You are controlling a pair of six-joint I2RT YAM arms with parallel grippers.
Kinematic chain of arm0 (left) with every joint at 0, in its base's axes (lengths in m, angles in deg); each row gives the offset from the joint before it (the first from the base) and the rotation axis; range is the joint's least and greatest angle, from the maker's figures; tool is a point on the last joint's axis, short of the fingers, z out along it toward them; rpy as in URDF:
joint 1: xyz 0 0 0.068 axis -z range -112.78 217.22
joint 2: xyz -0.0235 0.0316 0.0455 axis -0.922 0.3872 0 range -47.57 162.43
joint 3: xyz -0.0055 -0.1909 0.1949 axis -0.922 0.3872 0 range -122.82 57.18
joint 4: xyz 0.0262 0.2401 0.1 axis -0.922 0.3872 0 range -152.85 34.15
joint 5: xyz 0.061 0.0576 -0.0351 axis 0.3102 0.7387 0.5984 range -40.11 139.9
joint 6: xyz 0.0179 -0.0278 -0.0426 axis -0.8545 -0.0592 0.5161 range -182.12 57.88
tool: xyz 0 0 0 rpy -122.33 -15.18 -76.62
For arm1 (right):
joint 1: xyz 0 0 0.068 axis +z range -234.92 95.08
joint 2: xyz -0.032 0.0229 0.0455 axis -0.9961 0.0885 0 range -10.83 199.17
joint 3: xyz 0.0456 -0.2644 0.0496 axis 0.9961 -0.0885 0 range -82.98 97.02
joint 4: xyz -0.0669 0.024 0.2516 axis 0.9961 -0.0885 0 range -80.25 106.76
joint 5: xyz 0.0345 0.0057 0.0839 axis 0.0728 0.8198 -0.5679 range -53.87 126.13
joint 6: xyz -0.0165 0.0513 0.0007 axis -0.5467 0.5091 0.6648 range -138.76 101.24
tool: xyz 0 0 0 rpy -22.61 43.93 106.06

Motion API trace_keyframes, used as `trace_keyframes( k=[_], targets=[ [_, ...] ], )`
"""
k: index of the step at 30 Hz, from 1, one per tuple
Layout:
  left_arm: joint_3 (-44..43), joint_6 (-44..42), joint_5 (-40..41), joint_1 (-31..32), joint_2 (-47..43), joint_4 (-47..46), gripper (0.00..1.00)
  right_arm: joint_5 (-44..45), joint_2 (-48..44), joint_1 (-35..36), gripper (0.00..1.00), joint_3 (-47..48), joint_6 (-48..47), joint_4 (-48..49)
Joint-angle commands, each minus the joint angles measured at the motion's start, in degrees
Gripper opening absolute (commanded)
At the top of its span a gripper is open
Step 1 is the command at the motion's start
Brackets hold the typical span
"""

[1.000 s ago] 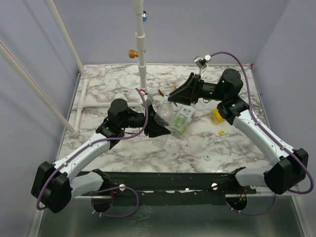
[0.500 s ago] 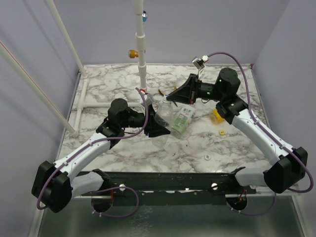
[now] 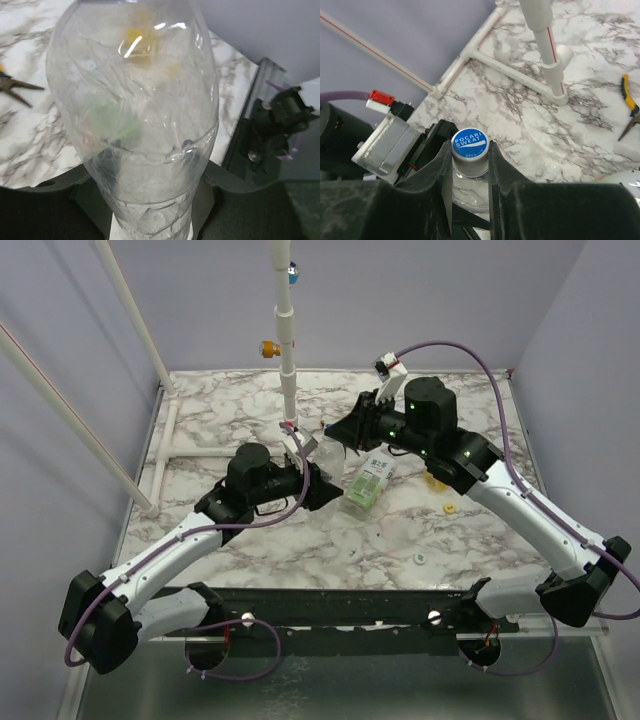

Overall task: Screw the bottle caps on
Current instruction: Screw the bottle cap onto the plastic bottle.

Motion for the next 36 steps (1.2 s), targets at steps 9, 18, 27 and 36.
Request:
trace_keyframes(
  k=[9, 18, 27, 36],
  targets=[
    [-3.1, -12.5, 44.0, 13.2, -0.8, -3.8, 0.0, 30.1, 9.6, 8.7, 0.03, 9.3, 10.4, -20.5],
    [-2.3, -9.6, 26.5, 7.2, -2.2, 2.3, 0.0, 22.3, 3.5, 4.0, 0.81, 6.5, 5.9, -13.0],
    [-1.8, -4.3, -2.9, -1.2, -1.9, 4.9, 0.0, -16.1, -4.6, -10.8, 0.83, -2.8, -1.8, 1.6],
    [0.8, 4.3, -18.6, -2.2, -2.0, -5.7, 0.0, -33.1, -3.8, -12.3, 0.75, -9.4, 1.4, 13.9]
  ],
)
